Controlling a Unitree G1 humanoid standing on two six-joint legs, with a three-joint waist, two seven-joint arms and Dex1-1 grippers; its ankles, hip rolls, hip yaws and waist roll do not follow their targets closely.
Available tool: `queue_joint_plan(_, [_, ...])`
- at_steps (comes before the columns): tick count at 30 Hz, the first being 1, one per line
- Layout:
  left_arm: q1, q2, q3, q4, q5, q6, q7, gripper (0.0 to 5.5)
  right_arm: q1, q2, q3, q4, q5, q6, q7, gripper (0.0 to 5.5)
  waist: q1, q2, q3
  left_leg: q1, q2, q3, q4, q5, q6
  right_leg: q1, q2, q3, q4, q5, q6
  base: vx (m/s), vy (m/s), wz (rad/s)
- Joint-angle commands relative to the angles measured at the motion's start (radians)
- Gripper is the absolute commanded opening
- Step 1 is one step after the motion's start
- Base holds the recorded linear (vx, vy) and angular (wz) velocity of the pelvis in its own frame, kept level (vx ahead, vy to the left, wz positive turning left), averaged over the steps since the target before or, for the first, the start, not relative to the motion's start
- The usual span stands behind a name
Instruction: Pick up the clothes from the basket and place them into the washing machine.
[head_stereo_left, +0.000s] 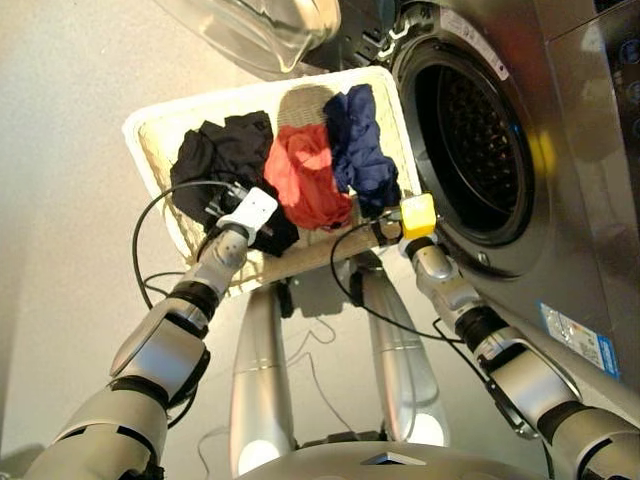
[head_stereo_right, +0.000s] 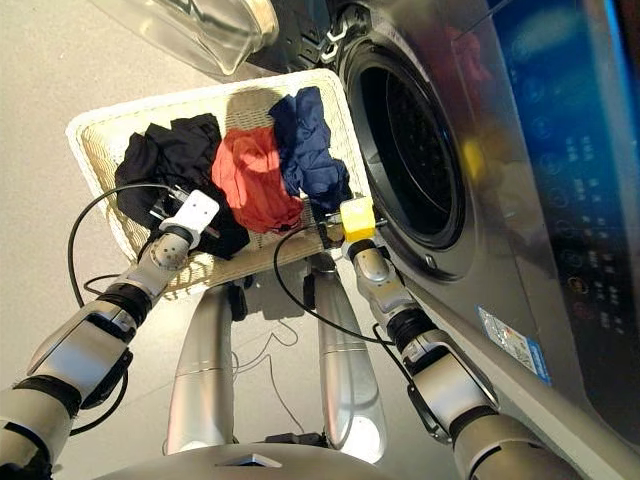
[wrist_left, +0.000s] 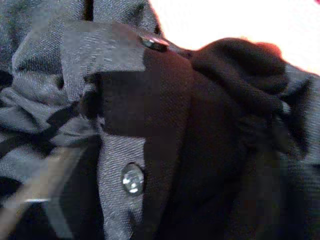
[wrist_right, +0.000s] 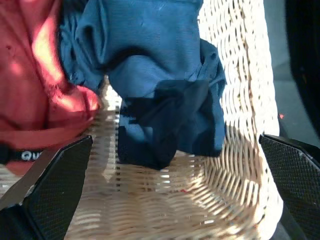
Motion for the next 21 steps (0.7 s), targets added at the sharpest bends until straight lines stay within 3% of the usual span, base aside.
queue_joint_plan(1, [-0.044, 0.023, 0.064, 0.09, -0.057, 0.042, 0.041, 0.0, 0.014, 0.0, 0.016, -0.072, -0.004, -0.054, -0.002, 5.5, -0.018, 0.034, -0.011, 0.005, 0.016, -0.029, 0.018, -0.021, -0.025, 0.031, -0.003, -0.018, 0.124, -0.122, 0.071, 0.0, 0.0, 0.0])
queue_joint_plan(6, [-0.026, -0.009, 0.08, 0.097, -0.082, 0.033, 0.039, 0.0, 0.026, 0.005, 0.006, -0.039, -0.013, -0.054, 0.005, 5.5, -0.017, 0.045, -0.047, 0.028, 0.012, -0.033, -0.023, -0.01, -0.028, 0.045, -0.005, -0.019, 0.098, -0.115, 0.071, 0.0, 0.0, 0.0])
queue_joint_plan(13, [0.059, -0.067, 0.113, 0.051, -0.147, 0.008, 0.031, 0.0, 0.059, 0.001, -0.005, -0.02, -0.036, -0.046, 0.016, 5.5, 0.006, 0.061, -0.072, 0.152, 0.002, -0.023, -0.14, 0.022, -0.036, 0.145, -0.013, -0.019, 0.022, -0.094, 0.073, 0.0, 0.0, 0.0])
queue_joint_plan(19, [0.211, -0.113, 0.122, -0.162, -0.265, -0.049, -0.031, 0.0, 0.127, -0.026, -0.025, 0.011, -0.065, -0.029, 0.034, 5.5, 0.041, 0.085, -0.063, 0.341, -0.024, -0.02, -0.27, 0.062, -0.046, 0.325, -0.026, -0.023, -0.081, -0.073, 0.08, -0.005, -0.01, 0.013])
queue_joint_plan(20, [0.235, -0.114, 0.116, -0.217, -0.28, -0.056, -0.045, 0.0, 0.138, -0.033, -0.028, 0.016, -0.075, -0.027, 0.037, 5.5, 0.042, 0.085, -0.065, 0.358, -0.032, -0.018, -0.301, 0.099, -0.042, 0.348, -0.033, -0.027, -0.113, -0.045, 0.075, -0.032, -0.05, 0.095])
queue_joint_plan(21, [0.263, -0.111, 0.108, -0.276, -0.294, -0.067, -0.06, 0.0, 0.151, -0.042, -0.027, 0.023, -0.096, -0.025, 0.041, 5.5, 0.049, 0.091, -0.062, 0.392, -0.038, -0.019, -0.322, 0.107, -0.045, 0.382, -0.036, -0.031, -0.133, -0.042, 0.077, 0.0, 0.0, 0.0])
